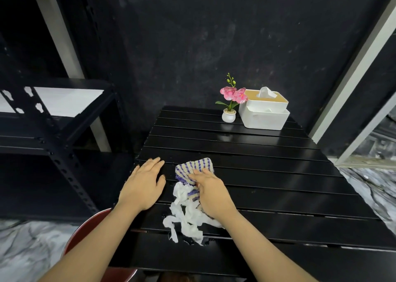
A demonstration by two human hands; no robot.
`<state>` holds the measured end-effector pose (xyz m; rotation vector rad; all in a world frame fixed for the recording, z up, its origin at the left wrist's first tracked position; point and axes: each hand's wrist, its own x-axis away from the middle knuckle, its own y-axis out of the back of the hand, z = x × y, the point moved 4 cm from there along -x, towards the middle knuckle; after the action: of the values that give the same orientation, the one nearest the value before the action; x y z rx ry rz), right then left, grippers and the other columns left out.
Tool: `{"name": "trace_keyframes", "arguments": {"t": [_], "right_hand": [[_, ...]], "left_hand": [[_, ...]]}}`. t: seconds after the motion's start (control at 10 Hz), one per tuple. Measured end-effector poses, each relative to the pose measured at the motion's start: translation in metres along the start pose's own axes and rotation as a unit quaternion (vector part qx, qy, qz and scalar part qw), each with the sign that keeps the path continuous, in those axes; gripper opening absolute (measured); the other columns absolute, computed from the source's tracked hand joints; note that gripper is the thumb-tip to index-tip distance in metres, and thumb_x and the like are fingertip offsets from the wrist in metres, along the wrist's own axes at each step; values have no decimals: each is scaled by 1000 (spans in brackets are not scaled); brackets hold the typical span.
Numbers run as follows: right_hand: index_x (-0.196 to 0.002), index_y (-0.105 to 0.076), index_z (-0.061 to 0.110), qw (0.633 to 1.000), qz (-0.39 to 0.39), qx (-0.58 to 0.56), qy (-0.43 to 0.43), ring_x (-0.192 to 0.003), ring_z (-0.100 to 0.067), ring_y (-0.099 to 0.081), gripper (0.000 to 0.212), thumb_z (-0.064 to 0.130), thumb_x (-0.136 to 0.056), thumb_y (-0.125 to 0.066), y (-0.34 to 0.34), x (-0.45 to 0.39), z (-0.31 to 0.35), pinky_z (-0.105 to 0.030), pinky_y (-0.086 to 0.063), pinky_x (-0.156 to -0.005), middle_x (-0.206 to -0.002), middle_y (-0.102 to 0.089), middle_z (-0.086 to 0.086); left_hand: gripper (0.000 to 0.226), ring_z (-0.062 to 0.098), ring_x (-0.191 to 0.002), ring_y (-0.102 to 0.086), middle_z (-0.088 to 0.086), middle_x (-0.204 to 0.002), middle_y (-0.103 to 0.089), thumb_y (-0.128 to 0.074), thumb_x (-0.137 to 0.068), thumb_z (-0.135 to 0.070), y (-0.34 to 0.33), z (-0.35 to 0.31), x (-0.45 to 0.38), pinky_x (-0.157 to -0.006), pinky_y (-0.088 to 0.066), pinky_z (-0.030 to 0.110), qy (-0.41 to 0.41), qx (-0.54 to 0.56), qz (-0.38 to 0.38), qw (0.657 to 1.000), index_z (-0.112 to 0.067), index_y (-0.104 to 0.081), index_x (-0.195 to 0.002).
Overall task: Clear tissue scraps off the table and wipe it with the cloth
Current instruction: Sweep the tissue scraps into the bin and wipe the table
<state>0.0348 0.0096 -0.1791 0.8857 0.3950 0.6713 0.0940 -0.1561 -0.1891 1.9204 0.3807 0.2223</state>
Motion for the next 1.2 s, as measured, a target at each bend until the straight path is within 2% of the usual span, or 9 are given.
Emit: {"name": "trace_keyframes", "arguments": {"t": [0.1,0.2,0.4,0.6,0.7,0.8,0.9,1.1,1.2], "right_hand": [[-128,-51,12,998,-3,-54,-7,-126,-10,-44,46,-8,-89,-35,9,3,1,-9,-27,-103,-135,-51,-6],[-120,-59,14,987,-56,-140,-61,-57,10,-52,39,-1,-93,-35,23,6,-8,1,-38,-58,-106,-62,-7],[-113,-64,18,959,-168,-177,-147,-100,-17,-58,32,6,-93,-43,63,28,-44,-20,-37,-83,-115,-67,-6],[-113,-64,19,950,-219,-68,-210,-69,-27,-55,33,4,-91,-45,124,99,-98,-30,-37,-61,-87,-68,-14],[-115,-63,16,936,-238,-15,-259,-80,-37,-61,32,4,-92,-44,145,148,-120,-31,-34,-66,-97,-68,-23],[-115,-63,11,934,-224,2,-280,-97,-37,-61,31,2,-90,-47,147,184,-132,-37,-42,-76,-116,-65,-21],[-118,-61,13,946,-173,23,-275,-130,-26,-41,33,3,-89,-48,134,189,-134,-37,-31,-107,-139,-49,-9],[-128,-49,7,965,-107,61,-233,-140,-28,-23,39,2,-91,-41,94,162,-96,-30,-12,-116,-146,-36,-16],[-122,-53,-2,972,-121,99,-175,-132,-38,-38,40,-1,-85,-39,69,147,-62,-32,-15,-112,-137,-44,-26]], "left_hand": [[52,11,-146,-10,-7,-157,-18,-34,-97,-31,0,0,0,-120,-6,34,2,2,6,1000,-22,-24,-147],[52,11,-146,-9,-8,-158,-17,-34,-97,-31,3,0,0,-120,-6,34,5,10,19,1000,-22,-23,-147],[51,12,-146,-11,-6,-157,-19,-36,-97,-30,10,2,16,-120,-7,34,6,25,26,999,-22,-25,-146],[51,11,-146,-12,-6,-157,-21,-39,-96,-29,15,4,47,-120,-8,32,-11,30,9,999,-21,-27,-146],[52,12,-146,-13,-6,-157,-21,-39,-97,-30,14,3,62,-120,-9,32,-15,33,9,999,-21,-26,-146],[52,13,-146,-11,-5,-157,-18,-38,-97,-31,10,2,71,-121,-8,34,-16,24,16,999,-20,-25,-146],[52,13,-146,-11,-5,-157,-19,-37,-97,-30,9,2,73,-121,-7,34,-15,20,7,1000,-20,-25,-146],[52,14,-146,-14,-4,-157,-22,-37,-96,-30,6,3,74,-121,-9,36,-13,14,-6,1000,-19,-27,-146],[52,14,-146,-14,-4,-157,-21,-37,-96,-30,6,2,74,-121,-9,36,-12,10,-9,1000,-19,-27,-146]]}}
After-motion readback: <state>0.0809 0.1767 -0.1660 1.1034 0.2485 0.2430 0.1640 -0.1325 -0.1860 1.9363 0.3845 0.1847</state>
